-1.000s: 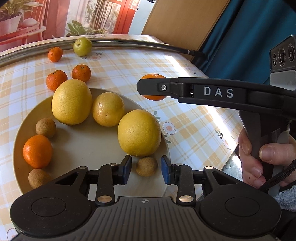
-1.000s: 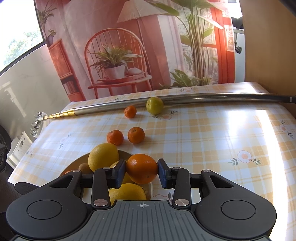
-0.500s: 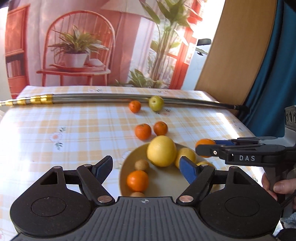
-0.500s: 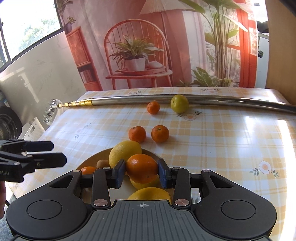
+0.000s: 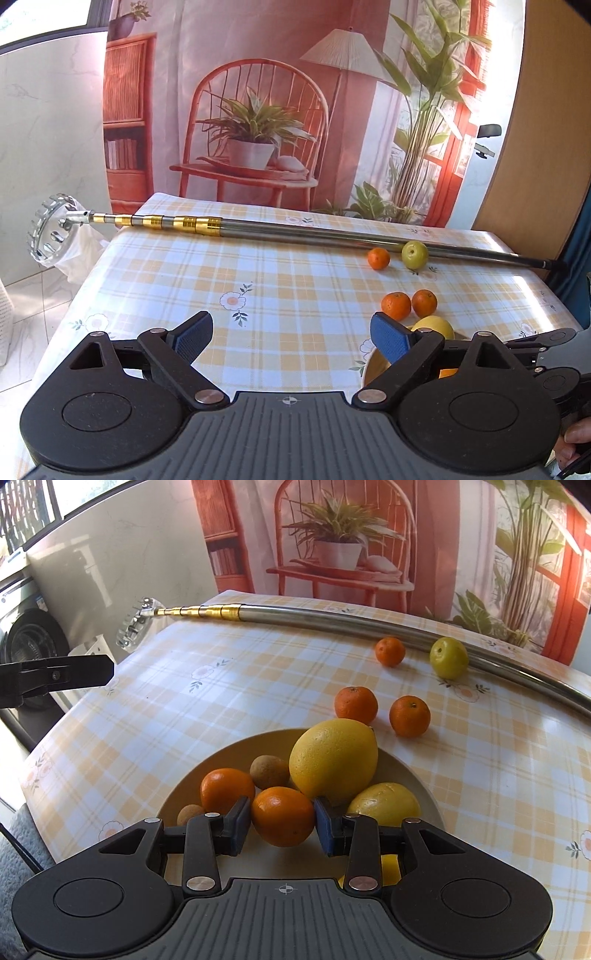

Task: Organize fruits
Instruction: 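Lower the orange into the bowl and open the right tool, then grasp a tangerine with the left tool while the right tool moves to the green-yellow apple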

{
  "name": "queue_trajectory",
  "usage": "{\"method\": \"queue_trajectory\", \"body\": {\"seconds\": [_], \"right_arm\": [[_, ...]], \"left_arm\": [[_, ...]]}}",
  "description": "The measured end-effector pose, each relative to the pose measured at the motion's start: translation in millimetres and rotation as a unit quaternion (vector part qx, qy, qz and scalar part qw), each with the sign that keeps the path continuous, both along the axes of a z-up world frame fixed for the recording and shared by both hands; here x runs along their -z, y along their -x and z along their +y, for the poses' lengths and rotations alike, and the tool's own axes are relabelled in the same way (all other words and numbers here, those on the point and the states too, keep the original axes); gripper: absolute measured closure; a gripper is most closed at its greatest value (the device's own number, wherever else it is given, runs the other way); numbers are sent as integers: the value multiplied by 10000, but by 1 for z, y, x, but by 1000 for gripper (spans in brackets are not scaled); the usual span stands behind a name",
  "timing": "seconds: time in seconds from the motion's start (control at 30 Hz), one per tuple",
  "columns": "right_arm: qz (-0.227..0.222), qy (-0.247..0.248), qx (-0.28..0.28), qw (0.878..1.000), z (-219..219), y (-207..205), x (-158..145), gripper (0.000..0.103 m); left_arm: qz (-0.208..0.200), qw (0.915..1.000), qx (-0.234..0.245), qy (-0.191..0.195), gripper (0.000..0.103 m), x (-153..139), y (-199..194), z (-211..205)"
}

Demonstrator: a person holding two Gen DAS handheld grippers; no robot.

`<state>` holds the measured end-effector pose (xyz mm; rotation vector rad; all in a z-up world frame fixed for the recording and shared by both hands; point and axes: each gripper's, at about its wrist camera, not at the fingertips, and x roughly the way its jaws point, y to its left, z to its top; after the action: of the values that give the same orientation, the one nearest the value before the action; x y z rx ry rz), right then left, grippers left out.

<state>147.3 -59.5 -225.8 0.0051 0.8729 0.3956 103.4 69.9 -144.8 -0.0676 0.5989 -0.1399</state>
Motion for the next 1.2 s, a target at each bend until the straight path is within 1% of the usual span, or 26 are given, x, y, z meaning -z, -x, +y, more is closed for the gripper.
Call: {"method": "queue_trajectory", "body": {"seconds": [0.33, 0.4, 0.53, 0.63, 0.7, 0.8, 0.9, 1.03, 1.2], "right_arm": [[143, 36, 109, 9998, 2, -4, 6, 68], [176, -15, 158, 9997, 0, -6, 7, 68], [183, -176, 232, 9994, -5, -6, 6, 68], [168, -196, 254, 9993, -8, -3, 3, 68], [93, -238, 269, 9993, -13, 0, -2, 68], [-102, -285, 382, 9988, -26, 6, -15, 68], [-318, -294, 578, 9974, -46, 7, -30, 67], [-619, -348, 920, 9932, -75, 2, -50, 67], [-905, -354, 1218, 9878, -103, -4, -65, 67]], "left_arm": [[-21, 9999, -13, -157, 9, 7, 3, -1], [-37, 9998, -6, -212, 8, 7, 4, -3], [-38, 9990, -207, -384, 8, 7, 3, -7], [-7, 9991, -198, -381, 8, 7, 2, -9], [9, 9992, -170, -373, 8, 9, 2, -13], [-27, 9984, -53, -555, 8, 9, 2, -21], [15, 9981, 145, -598, 8, 9, -1, -29], [44, 9985, 310, -445, 8, 4, -7, -36], [296, 9989, 350, -112, 8, 0, -23, -39]]}}
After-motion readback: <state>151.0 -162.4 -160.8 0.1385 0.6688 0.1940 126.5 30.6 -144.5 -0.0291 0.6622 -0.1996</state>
